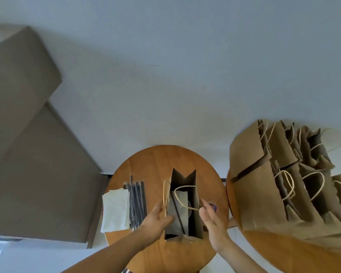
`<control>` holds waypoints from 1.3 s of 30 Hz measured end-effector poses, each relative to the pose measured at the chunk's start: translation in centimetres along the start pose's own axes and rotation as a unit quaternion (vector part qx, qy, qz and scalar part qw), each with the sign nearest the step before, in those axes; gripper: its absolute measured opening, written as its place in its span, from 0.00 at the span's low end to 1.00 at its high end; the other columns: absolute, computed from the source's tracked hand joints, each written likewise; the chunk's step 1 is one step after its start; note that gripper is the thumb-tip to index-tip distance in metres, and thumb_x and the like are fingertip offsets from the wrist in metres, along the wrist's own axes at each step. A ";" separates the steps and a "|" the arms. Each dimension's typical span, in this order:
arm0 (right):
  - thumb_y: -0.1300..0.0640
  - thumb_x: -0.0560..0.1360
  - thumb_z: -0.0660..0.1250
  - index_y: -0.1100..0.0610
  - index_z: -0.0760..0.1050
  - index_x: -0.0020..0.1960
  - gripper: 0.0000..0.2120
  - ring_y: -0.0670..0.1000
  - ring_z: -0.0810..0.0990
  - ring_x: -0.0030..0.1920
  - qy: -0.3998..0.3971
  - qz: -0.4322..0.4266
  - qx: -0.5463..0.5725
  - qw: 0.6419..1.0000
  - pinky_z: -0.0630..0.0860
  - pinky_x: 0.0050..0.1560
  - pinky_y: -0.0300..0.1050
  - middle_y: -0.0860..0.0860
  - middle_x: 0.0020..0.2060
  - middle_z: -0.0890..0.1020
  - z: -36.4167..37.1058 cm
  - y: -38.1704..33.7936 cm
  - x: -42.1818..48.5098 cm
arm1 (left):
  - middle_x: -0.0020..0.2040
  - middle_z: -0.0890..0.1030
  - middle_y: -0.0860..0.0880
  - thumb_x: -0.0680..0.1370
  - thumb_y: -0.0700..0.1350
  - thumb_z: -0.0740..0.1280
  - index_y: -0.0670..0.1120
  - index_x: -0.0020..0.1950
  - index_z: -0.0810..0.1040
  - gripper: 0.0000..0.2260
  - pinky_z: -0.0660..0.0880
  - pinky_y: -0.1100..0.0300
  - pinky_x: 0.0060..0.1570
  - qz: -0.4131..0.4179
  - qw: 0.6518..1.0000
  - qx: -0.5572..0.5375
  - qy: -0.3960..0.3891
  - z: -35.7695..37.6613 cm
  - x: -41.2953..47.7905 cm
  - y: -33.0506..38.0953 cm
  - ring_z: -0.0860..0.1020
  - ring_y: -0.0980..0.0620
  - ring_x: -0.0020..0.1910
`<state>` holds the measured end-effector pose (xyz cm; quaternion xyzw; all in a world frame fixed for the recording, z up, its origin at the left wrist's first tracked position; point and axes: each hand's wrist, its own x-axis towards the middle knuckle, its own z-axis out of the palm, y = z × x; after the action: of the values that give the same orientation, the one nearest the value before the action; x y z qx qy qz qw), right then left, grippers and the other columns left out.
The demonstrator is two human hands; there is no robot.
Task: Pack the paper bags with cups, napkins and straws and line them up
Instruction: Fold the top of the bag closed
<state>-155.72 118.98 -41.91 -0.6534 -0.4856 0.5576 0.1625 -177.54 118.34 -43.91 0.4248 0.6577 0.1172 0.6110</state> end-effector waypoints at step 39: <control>0.26 0.68 0.60 0.30 0.44 0.72 0.39 0.33 0.56 0.71 -0.095 -0.261 -0.306 0.911 0.57 0.72 0.33 0.29 0.72 0.51 1.3 5.4 2.7 | 0.52 0.80 0.46 0.78 0.58 0.61 0.45 0.68 0.68 0.23 0.81 0.53 0.50 -0.006 0.969 0.222 0.107 4.3 -0.4 6.3 0.81 0.47 0.49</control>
<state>-154.67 118.19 -47.93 -0.4651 -0.7987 0.3788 0.0473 -171.07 120.36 -40.39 0.5306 0.7314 0.0093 0.4284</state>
